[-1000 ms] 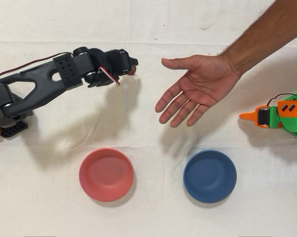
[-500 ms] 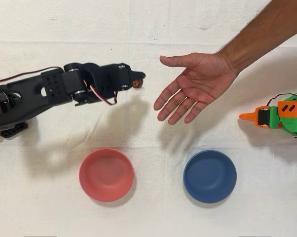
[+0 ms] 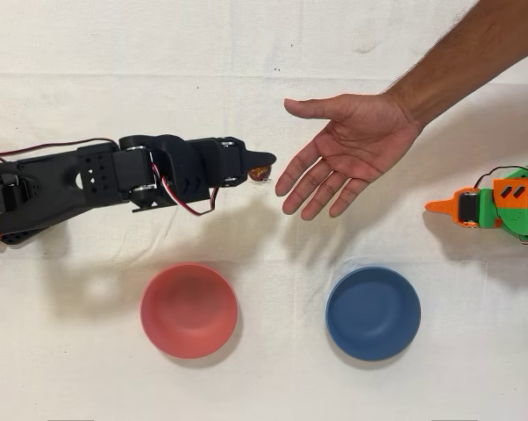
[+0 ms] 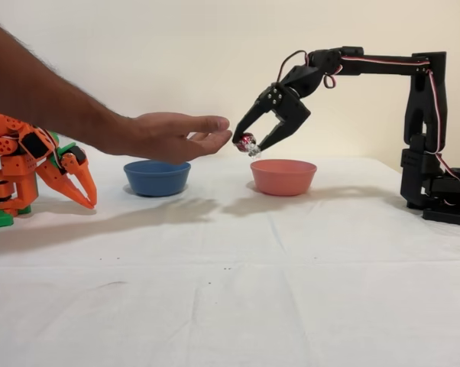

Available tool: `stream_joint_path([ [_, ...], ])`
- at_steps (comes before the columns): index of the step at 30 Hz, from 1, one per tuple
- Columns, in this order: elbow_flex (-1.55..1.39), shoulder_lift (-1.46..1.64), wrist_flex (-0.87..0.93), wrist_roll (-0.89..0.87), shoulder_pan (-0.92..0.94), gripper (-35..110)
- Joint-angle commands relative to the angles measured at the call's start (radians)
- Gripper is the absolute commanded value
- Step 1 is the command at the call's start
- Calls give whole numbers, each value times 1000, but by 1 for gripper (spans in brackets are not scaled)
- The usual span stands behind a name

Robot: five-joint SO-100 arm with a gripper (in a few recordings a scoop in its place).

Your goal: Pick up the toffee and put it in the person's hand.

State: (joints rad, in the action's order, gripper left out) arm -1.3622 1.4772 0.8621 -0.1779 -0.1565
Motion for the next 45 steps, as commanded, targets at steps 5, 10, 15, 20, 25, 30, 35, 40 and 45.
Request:
stream_joint_path([
  [5,138,37,-49,-17,14,13],
  [10,207,-11,-63,-23,20,13],
  [15,252,-41,-67,-26,26,13],
  [20,239,-46,-61,-25,28,13],
  [25,204,-38,-52,-26,28,13],
  [30,169,-21,-49,-20,28,13],
  [35,101,-2,-64,-28,31,13],
  [40,34,2,-41,-20,21,13],
  [45,20,9,-8,-5,20,13],
])
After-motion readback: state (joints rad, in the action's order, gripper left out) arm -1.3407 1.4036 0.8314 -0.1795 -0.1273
